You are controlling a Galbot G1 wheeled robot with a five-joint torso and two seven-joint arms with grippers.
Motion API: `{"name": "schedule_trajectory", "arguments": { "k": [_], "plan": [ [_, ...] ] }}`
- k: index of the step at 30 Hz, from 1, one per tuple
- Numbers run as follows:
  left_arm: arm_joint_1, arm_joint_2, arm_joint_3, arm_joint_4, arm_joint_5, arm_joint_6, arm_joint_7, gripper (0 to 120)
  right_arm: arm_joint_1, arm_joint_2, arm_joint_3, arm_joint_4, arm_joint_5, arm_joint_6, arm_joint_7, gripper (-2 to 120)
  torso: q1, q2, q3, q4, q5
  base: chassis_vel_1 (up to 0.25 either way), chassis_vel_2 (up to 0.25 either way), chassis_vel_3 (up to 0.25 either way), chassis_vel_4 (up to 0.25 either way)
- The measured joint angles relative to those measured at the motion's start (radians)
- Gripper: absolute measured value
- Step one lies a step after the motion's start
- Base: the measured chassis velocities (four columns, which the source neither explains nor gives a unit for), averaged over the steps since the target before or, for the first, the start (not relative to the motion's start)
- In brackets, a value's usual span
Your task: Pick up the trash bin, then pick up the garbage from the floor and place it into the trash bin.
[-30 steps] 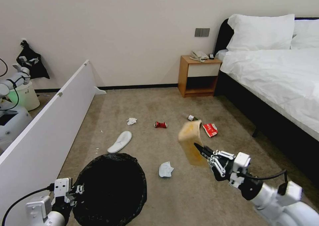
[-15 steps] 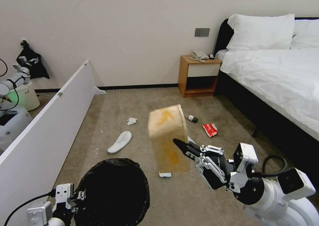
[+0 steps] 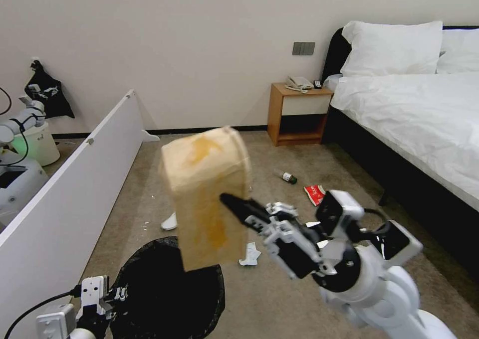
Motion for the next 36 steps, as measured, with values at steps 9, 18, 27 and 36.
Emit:
{"name": "schedule_trajectory", "arguments": {
  "k": [9,18,27,36],
  "plan": [
    [-0.014,0.007,0.004,0.001,-0.022,0.005,-0.002,3,0.028,0.044,-0.111,-0.093,-0.096,0.001,-0.014,0,0.000,0.000,0.000,0.0000,0.0000,0.000,0.000,0.000,0.000],
    [-0.017,0.017,-0.005,-0.010,-0.050,0.011,-0.013,3,-0.001,0.071,-0.192,-0.178,-0.190,0.012,-0.016,0,0.000,0.000,0.000,0.0001,0.0000,0.000,0.000,0.000,0.000],
    [-0.021,0.025,-0.010,-0.015,-0.064,0.014,-0.018,3,-0.044,0.037,-0.223,-0.209,-0.246,0.015,0.024,7,0.000,0.000,0.000,0.0000,0.0001,0.000,0.000,0.000,0.000],
    [-0.027,0.030,-0.013,-0.018,-0.069,0.015,-0.024,3,-0.044,0.016,-0.222,-0.207,-0.252,0.019,0.034,40,0.000,0.000,0.000,0.0000,0.0001,0.000,0.000,0.000,0.000]
  ]
}}
